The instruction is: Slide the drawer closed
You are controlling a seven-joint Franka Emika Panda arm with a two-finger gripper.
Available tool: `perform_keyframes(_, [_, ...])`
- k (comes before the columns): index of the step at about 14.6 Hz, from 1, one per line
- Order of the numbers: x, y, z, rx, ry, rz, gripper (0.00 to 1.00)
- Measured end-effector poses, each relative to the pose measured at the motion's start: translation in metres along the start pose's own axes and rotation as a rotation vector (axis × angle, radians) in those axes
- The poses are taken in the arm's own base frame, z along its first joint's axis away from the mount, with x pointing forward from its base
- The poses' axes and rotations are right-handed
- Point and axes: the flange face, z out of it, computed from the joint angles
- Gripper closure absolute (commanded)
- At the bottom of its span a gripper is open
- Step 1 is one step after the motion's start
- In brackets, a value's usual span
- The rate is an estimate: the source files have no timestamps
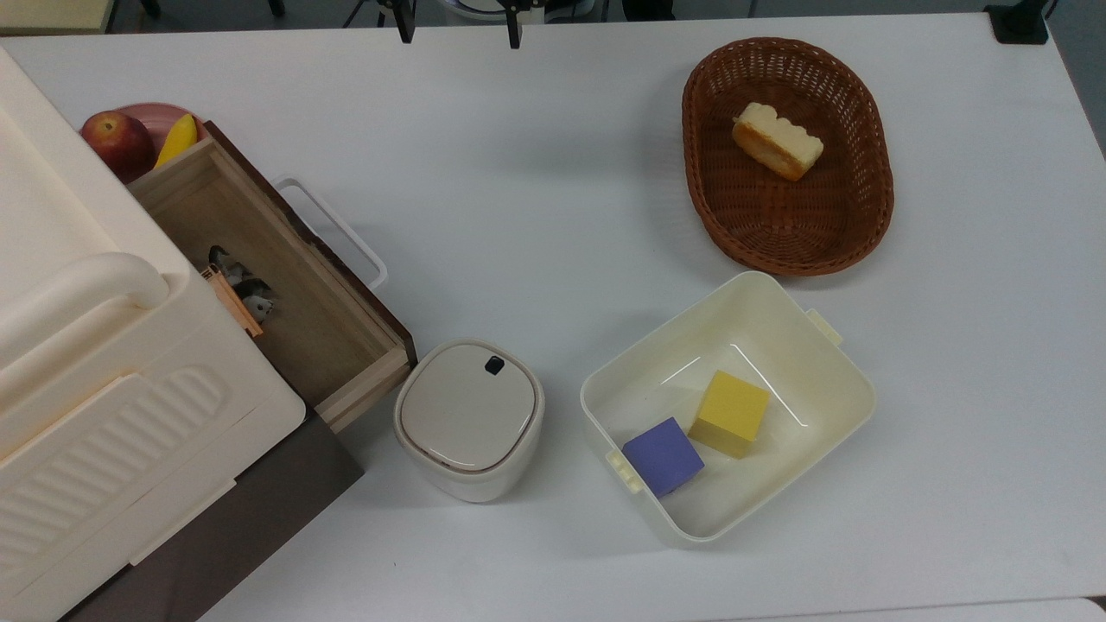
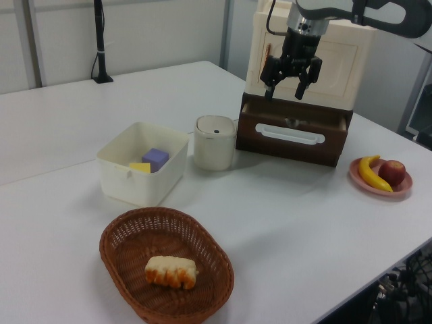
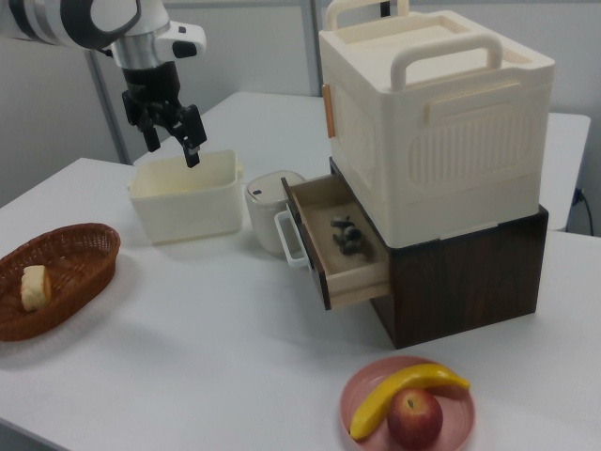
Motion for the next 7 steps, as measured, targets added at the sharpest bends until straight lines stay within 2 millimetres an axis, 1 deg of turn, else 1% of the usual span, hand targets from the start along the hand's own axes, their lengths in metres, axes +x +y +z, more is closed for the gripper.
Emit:
perform_keyframes(1, [0.0,0.0,0.0,0.0,0.0,0.0,0.0])
perform_keyframes(7, [0.0,-0.0006,-0.0008,0.001,0.002,-0.001,0.0])
